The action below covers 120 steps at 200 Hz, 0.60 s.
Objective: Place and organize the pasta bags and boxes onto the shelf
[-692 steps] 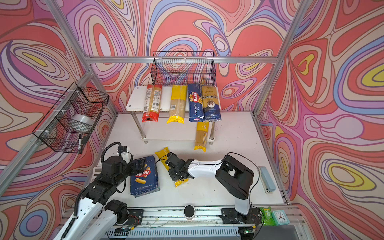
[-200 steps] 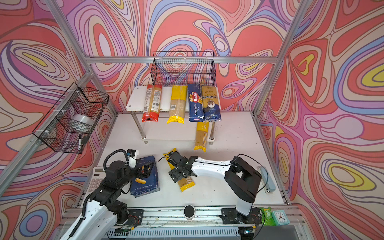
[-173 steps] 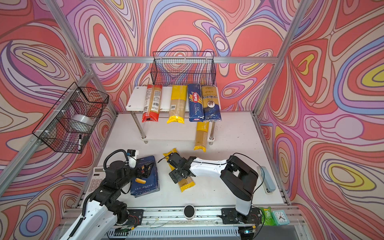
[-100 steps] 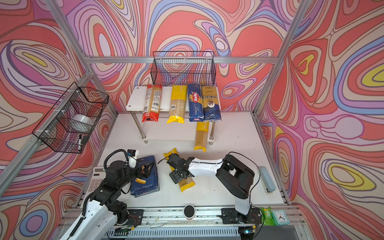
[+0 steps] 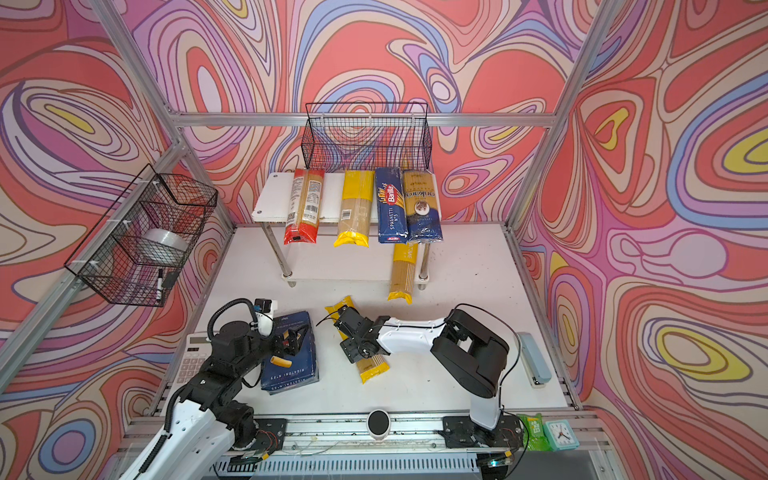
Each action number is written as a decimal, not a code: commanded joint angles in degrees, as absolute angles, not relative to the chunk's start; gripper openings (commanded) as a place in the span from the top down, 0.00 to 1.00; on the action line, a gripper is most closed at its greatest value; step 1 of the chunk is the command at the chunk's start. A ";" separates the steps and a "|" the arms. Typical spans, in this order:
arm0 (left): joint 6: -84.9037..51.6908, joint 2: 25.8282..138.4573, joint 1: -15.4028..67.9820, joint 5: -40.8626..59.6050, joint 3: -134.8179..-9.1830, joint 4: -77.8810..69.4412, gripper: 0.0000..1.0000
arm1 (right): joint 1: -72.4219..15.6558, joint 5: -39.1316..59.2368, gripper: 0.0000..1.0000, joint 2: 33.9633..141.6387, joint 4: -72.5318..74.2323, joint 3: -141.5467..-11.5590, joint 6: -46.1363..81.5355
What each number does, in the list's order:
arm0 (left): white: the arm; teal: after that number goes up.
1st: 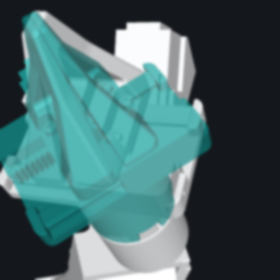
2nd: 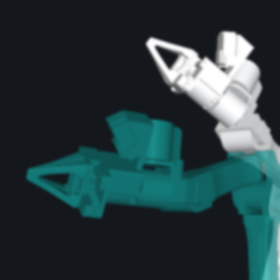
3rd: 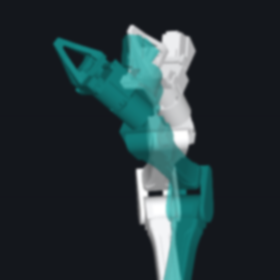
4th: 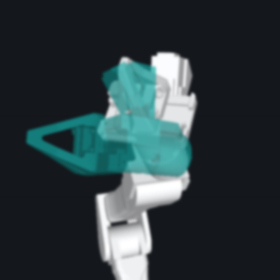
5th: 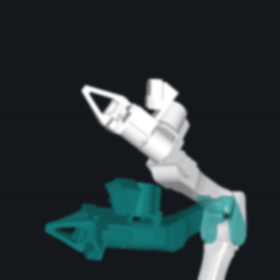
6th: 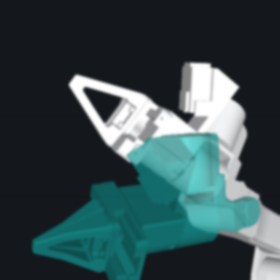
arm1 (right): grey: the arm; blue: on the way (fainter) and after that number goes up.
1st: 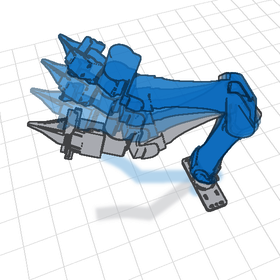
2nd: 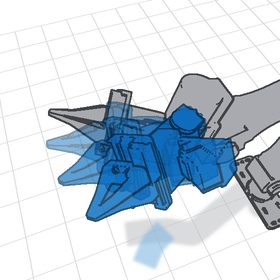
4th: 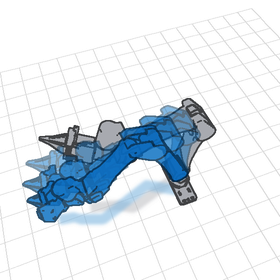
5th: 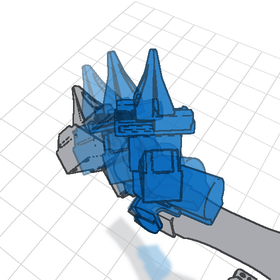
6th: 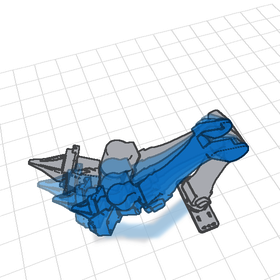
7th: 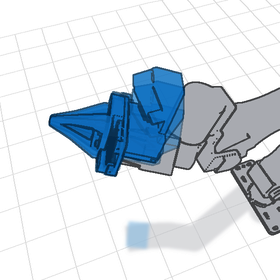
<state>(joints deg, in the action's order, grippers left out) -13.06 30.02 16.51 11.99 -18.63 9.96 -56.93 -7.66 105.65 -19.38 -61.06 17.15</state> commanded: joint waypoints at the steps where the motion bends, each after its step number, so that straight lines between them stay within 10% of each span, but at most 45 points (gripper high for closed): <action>1: -12.00 29.62 16.65 11.86 -18.21 8.43 0.00 | -56.72 -5.26 0.26 107.33 -19.12 -58.89 19.15; 120: -11.95 29.11 16.67 11.78 -18.11 8.53 0.00 | -56.75 -3.95 0.70 103.36 -14.47 -58.94 24.01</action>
